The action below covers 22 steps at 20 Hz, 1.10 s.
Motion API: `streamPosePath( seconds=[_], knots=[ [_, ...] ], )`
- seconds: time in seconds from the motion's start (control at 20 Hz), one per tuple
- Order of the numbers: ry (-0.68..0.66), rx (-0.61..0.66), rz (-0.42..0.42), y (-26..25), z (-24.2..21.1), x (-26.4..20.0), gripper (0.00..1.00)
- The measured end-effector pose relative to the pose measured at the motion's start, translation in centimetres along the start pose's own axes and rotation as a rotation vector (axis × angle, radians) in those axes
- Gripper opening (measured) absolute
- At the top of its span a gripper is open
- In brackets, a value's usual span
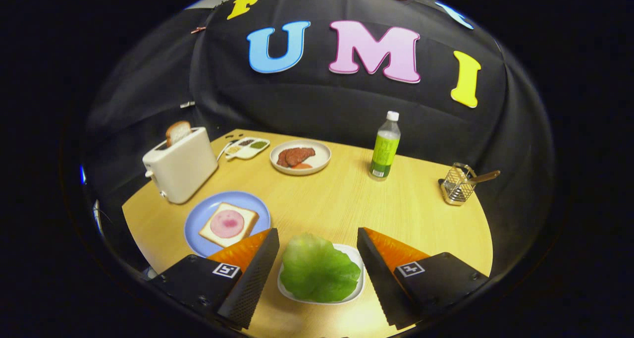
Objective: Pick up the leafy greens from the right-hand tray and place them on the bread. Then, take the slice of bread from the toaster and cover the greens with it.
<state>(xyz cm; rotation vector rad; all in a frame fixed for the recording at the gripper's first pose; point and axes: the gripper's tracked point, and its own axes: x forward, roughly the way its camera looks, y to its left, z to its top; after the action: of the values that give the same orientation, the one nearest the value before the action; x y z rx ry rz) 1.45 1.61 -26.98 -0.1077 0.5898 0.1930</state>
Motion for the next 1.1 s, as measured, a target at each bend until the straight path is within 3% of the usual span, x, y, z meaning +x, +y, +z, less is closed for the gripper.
streamPosePath(
  seconds=[0.5,0.95,1.1],
  knots=[
    [0.23,-0.128,0.092,-0.6,-8.2,5.5,0.98],
    [0.316,-0.093,0.142,-0.6,-10.3,6.8,0.88],
    [0.304,-0.138,0.162,0.3,-10.4,6.6,0.69]
  ],
)
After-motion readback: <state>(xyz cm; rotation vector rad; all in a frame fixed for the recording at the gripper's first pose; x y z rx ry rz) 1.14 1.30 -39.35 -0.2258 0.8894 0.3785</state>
